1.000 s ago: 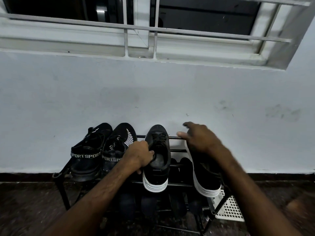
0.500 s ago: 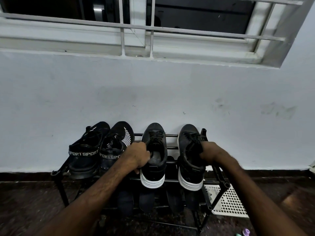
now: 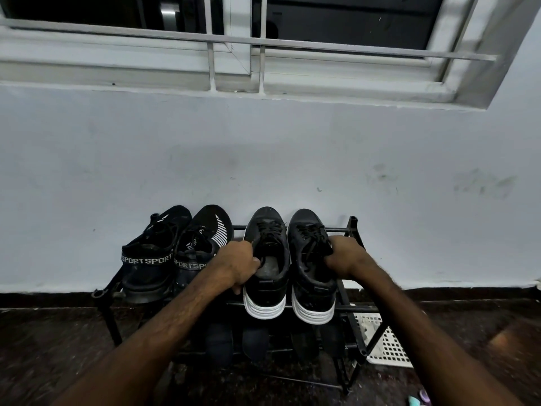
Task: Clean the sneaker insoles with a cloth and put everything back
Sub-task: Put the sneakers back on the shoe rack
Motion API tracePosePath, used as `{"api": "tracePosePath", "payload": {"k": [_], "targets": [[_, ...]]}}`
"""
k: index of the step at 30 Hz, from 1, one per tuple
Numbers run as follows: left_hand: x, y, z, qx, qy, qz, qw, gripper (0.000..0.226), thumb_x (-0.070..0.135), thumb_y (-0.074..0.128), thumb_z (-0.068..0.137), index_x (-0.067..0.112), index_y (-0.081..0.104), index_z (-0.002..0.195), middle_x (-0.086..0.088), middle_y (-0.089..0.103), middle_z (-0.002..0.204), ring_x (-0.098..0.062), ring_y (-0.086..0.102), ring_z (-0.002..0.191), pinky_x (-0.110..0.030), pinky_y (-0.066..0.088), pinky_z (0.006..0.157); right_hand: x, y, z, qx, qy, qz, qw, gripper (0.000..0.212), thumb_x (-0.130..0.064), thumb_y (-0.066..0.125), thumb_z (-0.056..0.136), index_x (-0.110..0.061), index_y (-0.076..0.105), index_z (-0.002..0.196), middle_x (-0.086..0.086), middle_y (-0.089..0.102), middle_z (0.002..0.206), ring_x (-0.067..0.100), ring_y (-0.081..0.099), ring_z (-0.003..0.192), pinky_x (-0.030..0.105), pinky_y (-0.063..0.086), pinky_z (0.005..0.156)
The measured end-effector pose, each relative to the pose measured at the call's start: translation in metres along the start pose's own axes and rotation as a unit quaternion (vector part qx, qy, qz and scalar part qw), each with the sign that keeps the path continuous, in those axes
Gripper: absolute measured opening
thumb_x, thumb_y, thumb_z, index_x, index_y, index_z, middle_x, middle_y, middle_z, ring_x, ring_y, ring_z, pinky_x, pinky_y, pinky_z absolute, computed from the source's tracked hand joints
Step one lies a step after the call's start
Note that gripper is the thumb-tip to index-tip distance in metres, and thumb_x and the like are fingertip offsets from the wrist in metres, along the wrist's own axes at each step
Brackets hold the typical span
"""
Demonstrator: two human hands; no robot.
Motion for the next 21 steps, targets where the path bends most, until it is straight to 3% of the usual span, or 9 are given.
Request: {"api": "tracePosePath", "payload": {"k": [8,13,17,21], "targets": [[0.004,-0.003,0.000,-0.001,0.007,0.019,1.000,0.023,0.023,0.051,0.096,0.003,0.059,0.103,-0.018,0.069,0.108,-0.032,0.071,0.085,-0.031,0.055,0.076,-0.006,-0.004,-0.003,0.019,-0.003,0.004,1.000,0.026,-0.015,0.053,0.085,-0.006,0.063,0.107,0.017,0.066,0.112,0.034,0.062,0.103,0.036,0.051,0.084],[0.003,-0.002,0.001,0.005,0.002,-0.004,1.000,0.025,0.022,0.051,0.096,-0.001,0.060,0.100,-0.016,0.070,0.099,-0.022,0.064,0.049,-0.027,0.055,0.060,-0.012,-0.003,-0.005,0.019,-0.002,-0.020,1.000,0.028,-0.011,0.050,0.086,-0.004,0.062,0.111,0.019,0.065,0.115,0.036,0.062,0.105,0.034,0.047,0.080],[0.002,-0.002,0.000,0.023,0.010,-0.020,0.999,0.027,0.022,0.052,0.093,-0.001,0.063,0.104,-0.018,0.071,0.101,-0.035,0.071,0.079,-0.035,0.058,0.074,-0.013,-0.003,-0.007,0.003,-0.007,-0.022,1.000,0.027,-0.011,0.051,0.085,-0.004,0.062,0.109,0.019,0.064,0.115,0.035,0.062,0.105,0.029,0.042,0.075],[-0.001,-0.001,0.000,0.021,0.011,-0.023,0.999,0.027,0.023,0.052,0.093,0.001,0.062,0.103,-0.017,0.072,0.099,-0.033,0.072,0.075,-0.035,0.059,0.074,-0.014,-0.004,-0.008,-0.006,-0.009,-0.025,1.000,0.027,-0.012,0.053,0.085,-0.004,0.063,0.109,0.019,0.065,0.115,0.034,0.062,0.106,0.032,0.047,0.082]]}}
Point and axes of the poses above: each hand's wrist, its own z-axis towards the middle knuckle, its own y-axis out of the palm, x = y × z, the point moved 7 cm from there along z, towards the middle knuckle
